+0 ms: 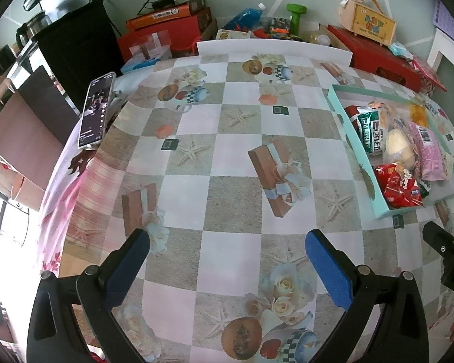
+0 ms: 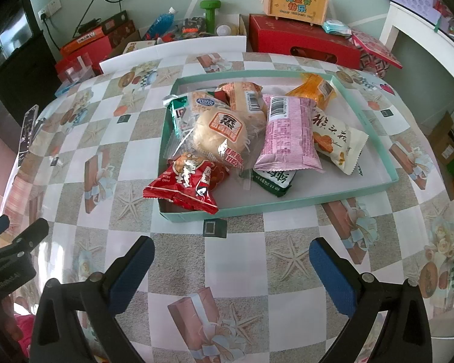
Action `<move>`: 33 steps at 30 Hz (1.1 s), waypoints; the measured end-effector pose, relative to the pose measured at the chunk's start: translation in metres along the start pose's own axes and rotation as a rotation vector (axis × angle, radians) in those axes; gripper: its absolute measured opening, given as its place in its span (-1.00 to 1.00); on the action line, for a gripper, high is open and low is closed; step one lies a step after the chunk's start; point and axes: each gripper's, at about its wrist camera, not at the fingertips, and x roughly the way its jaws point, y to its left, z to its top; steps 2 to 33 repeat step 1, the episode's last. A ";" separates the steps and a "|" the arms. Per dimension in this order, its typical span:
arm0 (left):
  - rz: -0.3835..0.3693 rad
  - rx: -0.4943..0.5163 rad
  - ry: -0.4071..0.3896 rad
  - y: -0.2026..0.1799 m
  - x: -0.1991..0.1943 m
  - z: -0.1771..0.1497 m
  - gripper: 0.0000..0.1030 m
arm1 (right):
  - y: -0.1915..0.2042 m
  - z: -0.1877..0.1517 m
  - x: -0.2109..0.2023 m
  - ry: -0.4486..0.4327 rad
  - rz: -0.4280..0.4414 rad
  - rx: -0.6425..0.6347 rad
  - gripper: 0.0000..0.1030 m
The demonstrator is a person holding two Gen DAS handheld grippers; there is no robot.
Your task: Organize snacks
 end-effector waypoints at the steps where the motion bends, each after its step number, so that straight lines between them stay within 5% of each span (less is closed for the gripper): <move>1: -0.002 -0.001 0.002 0.000 0.001 0.000 0.99 | 0.000 0.000 0.000 0.000 0.000 -0.001 1.00; 33: -0.002 -0.001 0.002 0.000 0.001 0.000 0.99 | 0.000 0.000 0.000 0.000 0.000 -0.001 1.00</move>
